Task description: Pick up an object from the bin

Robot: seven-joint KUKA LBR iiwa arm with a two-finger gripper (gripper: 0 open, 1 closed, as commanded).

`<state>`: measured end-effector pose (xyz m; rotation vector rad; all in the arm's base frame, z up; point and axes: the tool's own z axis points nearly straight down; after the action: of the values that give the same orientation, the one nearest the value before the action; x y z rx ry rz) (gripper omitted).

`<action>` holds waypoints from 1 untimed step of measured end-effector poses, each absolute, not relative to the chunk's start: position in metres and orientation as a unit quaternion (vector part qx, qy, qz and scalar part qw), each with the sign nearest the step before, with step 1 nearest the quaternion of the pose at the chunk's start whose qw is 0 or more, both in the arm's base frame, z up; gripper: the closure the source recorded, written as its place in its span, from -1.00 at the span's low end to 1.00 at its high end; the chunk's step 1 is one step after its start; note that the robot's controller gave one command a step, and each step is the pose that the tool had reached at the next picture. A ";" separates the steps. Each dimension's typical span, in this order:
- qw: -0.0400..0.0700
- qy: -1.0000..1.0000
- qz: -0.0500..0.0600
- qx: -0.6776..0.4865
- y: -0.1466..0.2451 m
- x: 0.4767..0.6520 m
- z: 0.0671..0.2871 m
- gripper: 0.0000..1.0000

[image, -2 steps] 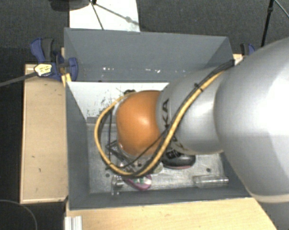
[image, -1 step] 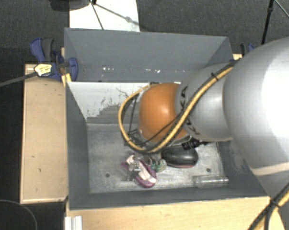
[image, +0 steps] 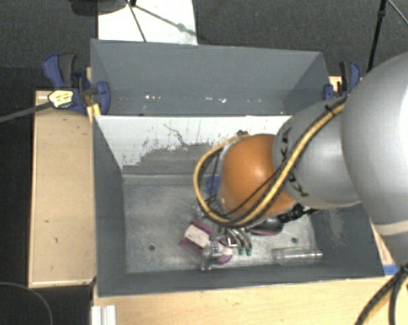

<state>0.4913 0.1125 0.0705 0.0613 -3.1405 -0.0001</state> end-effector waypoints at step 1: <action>0.000 -1.000 -0.001 0.017 0.115 0.492 0.071 1.00</action>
Offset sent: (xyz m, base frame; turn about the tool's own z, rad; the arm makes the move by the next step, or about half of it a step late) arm 0.0000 0.0000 0.0000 0.0000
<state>0.4919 0.1146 0.0714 0.0528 -3.1402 -0.0022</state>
